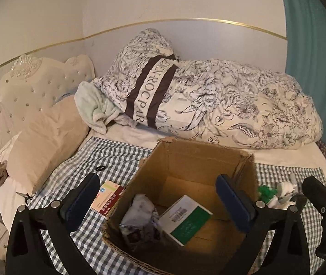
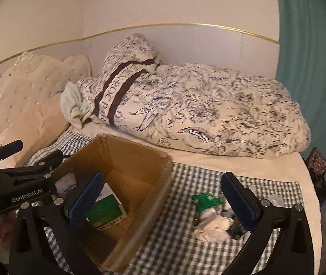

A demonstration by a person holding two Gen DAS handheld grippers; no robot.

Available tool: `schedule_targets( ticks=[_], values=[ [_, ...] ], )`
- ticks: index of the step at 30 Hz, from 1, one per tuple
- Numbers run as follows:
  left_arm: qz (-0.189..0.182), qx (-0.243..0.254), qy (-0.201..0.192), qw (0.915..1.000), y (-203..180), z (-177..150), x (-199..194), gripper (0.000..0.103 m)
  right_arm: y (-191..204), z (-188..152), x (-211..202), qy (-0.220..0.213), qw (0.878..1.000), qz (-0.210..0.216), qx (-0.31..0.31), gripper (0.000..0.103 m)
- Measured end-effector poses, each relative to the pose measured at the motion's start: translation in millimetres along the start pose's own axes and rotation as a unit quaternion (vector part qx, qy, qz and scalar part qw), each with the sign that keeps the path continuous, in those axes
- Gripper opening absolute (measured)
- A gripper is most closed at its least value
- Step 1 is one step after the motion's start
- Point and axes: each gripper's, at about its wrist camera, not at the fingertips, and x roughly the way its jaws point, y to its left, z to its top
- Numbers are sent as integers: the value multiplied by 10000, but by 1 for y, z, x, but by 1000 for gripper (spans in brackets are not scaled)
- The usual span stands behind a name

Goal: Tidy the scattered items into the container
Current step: 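Move both tools back over the remaining items on the checkered cloth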

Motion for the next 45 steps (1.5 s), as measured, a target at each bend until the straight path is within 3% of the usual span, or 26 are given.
schedule_targets(
  ticks=[14,23,45],
  values=[
    [-190,239,-431,9986,-47,9,-42,103,-45,1,-65,-344,9985,-413,114,103],
    [-644,211,-707,9952,-78,16,-78,103,-84,-1,-104,-519,9959,-694,245,103],
    [-1171,732,-843,9868,-174,0,-108,103,-175,-26,-146,-551,9878,-1332,581,103]
  ],
)
